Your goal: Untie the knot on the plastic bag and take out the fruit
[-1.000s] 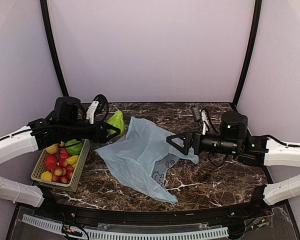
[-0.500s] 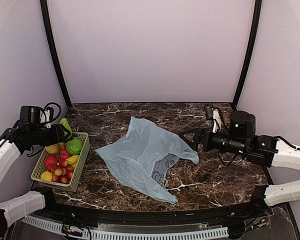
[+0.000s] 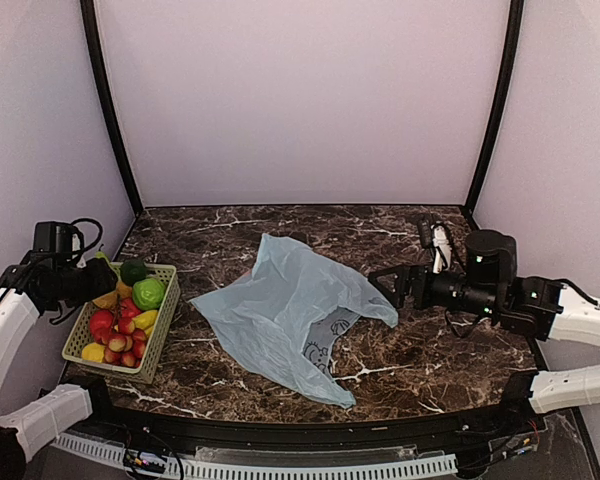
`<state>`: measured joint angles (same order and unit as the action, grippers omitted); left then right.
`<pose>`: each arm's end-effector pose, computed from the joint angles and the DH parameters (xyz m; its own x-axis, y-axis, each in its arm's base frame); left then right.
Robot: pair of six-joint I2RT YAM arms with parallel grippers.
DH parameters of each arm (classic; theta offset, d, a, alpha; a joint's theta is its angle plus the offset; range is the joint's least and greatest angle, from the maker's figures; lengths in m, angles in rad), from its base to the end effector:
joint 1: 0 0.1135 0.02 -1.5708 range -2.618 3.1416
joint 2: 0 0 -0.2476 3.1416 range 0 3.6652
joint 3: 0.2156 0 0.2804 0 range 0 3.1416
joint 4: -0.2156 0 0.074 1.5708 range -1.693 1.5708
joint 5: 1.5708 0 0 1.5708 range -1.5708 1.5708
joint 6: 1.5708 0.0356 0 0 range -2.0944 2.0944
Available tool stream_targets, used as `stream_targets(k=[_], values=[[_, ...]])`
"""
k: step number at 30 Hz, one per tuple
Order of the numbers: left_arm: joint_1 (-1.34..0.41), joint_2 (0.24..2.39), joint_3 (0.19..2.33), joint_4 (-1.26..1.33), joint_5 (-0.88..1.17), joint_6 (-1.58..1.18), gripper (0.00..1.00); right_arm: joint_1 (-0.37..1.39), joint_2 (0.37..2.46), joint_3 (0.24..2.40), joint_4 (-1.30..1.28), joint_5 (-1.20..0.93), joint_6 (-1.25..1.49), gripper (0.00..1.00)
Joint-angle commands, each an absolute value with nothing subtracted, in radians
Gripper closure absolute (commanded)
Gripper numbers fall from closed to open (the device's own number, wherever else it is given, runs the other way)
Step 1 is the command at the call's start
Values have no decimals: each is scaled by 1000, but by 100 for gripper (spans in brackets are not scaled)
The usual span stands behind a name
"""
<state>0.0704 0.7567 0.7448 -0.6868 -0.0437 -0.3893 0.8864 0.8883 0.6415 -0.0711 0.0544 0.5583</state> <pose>0.1979 0.0155 0.2697 -0.5543 -0.4192 -0.7191 -0.3394 0.9027 -0.2646 0.1584 0.1910 0.2626 -0.5601 0.1502 -0.8147 -0.5238 0.6977 0.4888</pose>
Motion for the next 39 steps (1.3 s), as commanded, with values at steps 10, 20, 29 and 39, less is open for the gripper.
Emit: stream_targets(k=[10, 20, 29, 39], values=[[92, 814, 737, -786, -30, -449, 56, 870, 886, 631, -78, 75, 554, 1], [91, 877, 753, -816, -7, -443, 36, 868, 912, 641, -78, 75, 555, 1], [91, 874, 757, -823, -4, -442, 6, 868, 919, 650, -78, 82, 558, 1], [91, 845, 761, -825, -17, -443, 1, 868, 939, 664, -78, 84, 552, 1]])
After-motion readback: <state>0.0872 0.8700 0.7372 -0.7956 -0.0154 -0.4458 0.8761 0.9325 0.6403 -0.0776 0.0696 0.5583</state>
